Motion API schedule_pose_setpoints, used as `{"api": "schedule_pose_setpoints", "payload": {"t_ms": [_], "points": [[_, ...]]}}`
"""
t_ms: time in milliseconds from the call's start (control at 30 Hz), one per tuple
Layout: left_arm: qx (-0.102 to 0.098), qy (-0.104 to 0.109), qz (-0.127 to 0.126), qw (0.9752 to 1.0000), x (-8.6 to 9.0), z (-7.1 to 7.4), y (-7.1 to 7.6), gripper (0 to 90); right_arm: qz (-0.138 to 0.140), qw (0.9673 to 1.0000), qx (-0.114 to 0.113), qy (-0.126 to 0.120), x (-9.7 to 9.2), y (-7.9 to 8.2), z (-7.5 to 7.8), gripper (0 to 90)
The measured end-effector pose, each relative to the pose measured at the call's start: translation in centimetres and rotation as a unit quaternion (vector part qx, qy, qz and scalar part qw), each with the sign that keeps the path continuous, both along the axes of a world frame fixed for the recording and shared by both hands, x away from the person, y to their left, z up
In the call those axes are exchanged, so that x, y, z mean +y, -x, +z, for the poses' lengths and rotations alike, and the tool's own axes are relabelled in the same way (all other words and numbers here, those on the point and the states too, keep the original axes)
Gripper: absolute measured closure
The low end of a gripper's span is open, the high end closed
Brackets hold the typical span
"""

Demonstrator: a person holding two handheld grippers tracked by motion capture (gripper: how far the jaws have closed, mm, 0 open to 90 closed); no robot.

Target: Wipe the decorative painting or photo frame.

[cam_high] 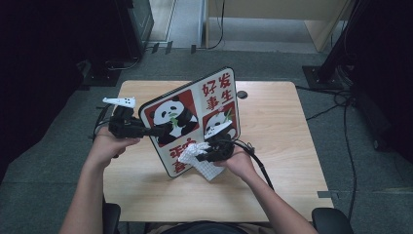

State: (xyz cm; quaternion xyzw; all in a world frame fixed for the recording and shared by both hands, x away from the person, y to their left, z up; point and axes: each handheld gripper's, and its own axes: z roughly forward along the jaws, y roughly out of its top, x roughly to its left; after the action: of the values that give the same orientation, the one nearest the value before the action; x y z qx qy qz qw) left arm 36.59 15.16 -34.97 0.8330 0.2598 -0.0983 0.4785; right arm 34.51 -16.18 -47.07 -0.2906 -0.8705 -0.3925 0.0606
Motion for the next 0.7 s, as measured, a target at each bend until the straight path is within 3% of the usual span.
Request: {"api": "schedule_pose_setpoints", "payload": {"t_ms": [467,700], "points": [[0.01,0.001,0.003,0.9999,0.0,-0.2,-0.1,73.5,-0.006,0.9998,0.015,0.005,-0.2,0.2,-1.5,78.9],[0.011,0.002,0.004,0.9999,0.1,-0.2,-0.2,73.3,-0.01,0.9992,0.037,0.006,-0.3,0.3,-1.4,79.6]]}}
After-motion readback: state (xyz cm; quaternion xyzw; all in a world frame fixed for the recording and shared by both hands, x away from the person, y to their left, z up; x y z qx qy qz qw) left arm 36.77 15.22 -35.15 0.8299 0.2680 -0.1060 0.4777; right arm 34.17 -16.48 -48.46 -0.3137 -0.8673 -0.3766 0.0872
